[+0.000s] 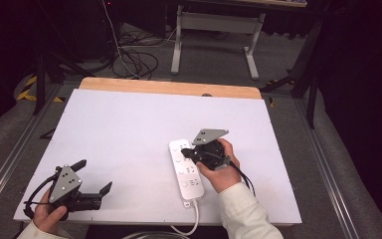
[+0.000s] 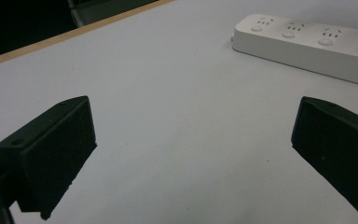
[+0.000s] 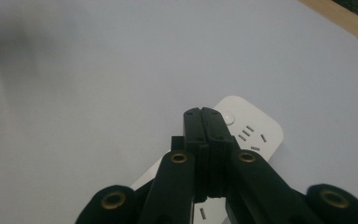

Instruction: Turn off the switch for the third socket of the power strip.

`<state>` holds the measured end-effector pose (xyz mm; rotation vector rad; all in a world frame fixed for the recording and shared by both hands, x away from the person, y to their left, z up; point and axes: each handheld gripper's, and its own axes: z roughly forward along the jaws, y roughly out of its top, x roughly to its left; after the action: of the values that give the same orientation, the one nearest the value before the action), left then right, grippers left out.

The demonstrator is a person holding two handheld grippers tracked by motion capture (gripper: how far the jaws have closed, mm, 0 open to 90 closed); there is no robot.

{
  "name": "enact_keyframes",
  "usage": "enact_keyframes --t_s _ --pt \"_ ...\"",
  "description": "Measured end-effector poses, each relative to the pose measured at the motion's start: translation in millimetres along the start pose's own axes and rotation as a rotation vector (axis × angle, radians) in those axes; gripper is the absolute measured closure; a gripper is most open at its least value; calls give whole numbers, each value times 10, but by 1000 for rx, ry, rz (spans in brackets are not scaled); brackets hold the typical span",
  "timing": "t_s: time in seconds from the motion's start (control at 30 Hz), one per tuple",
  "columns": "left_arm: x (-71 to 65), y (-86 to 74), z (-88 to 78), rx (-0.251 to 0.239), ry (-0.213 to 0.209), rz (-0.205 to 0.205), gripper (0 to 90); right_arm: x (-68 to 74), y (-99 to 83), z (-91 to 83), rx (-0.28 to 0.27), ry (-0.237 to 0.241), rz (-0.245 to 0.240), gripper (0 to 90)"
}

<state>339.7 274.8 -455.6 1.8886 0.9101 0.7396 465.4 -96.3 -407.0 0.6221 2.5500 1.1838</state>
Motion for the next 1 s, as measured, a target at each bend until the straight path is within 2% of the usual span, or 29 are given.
enact_keyframes --t_s 0.17,0.5,1.0 --pt "-1 0 1 1 0 1 1 -17 -14 116 22 -5 -7 900" --pt "-1 0 1 -1 -3 1 1 -78 -61 325 58 -15 10 900" --pt "-8 2 4 0 -10 7 1 -66 -124 513 100 -4 25 900"
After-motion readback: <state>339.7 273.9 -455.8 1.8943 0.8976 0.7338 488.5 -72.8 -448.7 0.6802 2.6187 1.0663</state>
